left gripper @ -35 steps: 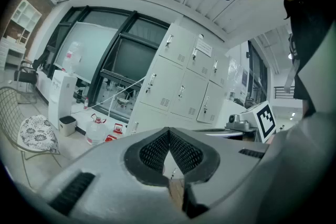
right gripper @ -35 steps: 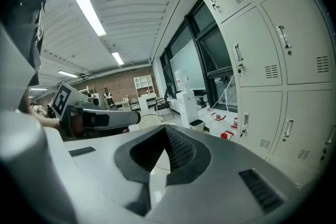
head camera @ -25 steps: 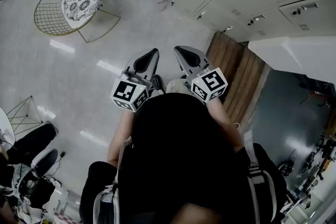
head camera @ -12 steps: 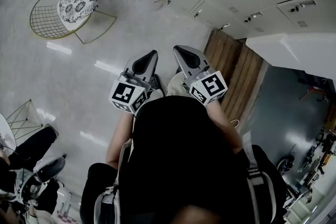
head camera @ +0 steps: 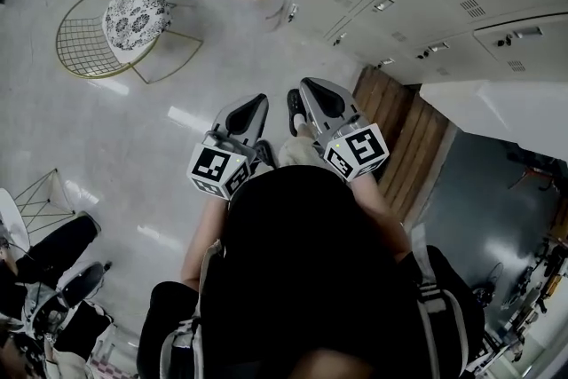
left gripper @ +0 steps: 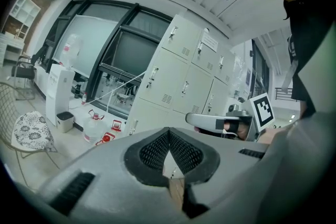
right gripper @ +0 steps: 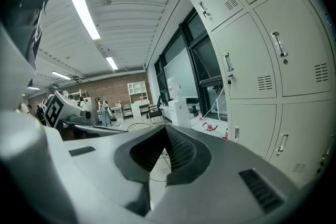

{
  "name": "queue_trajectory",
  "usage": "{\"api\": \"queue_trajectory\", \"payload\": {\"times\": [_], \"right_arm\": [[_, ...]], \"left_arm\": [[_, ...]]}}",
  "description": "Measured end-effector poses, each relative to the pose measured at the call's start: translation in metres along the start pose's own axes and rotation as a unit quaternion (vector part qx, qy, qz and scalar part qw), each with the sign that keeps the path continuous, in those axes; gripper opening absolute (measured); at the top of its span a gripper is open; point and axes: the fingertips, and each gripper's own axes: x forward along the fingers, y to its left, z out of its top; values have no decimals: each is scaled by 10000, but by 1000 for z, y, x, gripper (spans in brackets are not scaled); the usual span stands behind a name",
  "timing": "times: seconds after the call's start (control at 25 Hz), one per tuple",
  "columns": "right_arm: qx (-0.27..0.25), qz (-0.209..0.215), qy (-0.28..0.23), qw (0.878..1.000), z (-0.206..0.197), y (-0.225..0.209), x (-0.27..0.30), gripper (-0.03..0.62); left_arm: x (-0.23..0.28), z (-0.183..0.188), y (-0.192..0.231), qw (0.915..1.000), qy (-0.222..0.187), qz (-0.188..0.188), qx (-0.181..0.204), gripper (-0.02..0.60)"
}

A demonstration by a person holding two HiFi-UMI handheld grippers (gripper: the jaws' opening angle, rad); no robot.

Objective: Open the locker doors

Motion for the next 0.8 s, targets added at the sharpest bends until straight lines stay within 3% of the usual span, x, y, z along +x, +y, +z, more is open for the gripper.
{"api": "queue_trajectory", "payload": {"times": [0.44, 0.8], "right_arm": [[-265, 102, -321, 9991, 88, -107, 49, 5], [-408, 117, -470, 9980, 135, -183, 73, 5]], "left_arm": [[97, 74, 14, 9987, -334, 270, 267, 15], [183, 122, 12, 9969, -649, 282, 343, 15]]}}
